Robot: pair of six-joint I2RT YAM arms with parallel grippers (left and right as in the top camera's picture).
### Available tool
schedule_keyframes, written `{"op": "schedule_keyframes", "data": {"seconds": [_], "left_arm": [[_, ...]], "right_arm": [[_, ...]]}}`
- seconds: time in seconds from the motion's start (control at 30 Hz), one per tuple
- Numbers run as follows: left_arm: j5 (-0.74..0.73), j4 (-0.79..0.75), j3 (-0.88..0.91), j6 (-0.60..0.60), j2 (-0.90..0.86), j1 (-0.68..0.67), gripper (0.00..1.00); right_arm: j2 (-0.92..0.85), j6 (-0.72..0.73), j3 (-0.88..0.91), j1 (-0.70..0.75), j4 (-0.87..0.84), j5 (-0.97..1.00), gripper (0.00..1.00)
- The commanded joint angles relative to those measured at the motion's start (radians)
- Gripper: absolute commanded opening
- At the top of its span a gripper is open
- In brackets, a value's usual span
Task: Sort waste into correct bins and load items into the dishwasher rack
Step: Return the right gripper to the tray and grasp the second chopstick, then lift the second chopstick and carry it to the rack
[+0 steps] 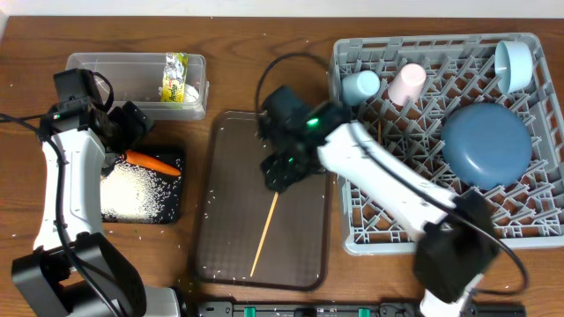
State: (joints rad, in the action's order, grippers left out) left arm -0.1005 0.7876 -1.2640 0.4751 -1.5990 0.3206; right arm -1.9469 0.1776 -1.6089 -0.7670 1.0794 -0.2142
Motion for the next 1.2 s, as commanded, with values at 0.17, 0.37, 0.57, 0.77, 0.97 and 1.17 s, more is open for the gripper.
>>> {"op": "schedule_keyframes", "data": {"seconds": [0.17,0.37,0.57,0.77,0.97,1.17], "left_arm": [[0.012,0.003,0.004,0.009,0.005,0.003,0.98],[0.012,0.003,0.004,0.01,0.005,0.003,0.98],[0.012,0.003,0.004,0.009,0.005,0.003,0.98],[0.012,0.003,0.004,0.009,0.005,0.003,0.98],[0.012,0.003,0.004,0.01,0.005,0.003,0.98],[0.012,0.003,0.004,0.01,0.005,0.003,0.98]], "right_arm": [[-0.161,0.144,-0.007,-0.092,-0.014,-0.034,0.63],[-0.205,0.152,-0.007,-0.097,-0.025,-0.038,0.46],[-0.292,0.159,-0.026,-0.093,-0.019,-0.073,0.4],[-0.394,0.133,-0.161,-0.096,0.101,-0.07,0.28],[-0.418,0.132,-0.227,-0.11,0.165,-0.021,0.04],[-0.418,0.142,-0.245,-0.076,0.227,0.09,0.01]]}}
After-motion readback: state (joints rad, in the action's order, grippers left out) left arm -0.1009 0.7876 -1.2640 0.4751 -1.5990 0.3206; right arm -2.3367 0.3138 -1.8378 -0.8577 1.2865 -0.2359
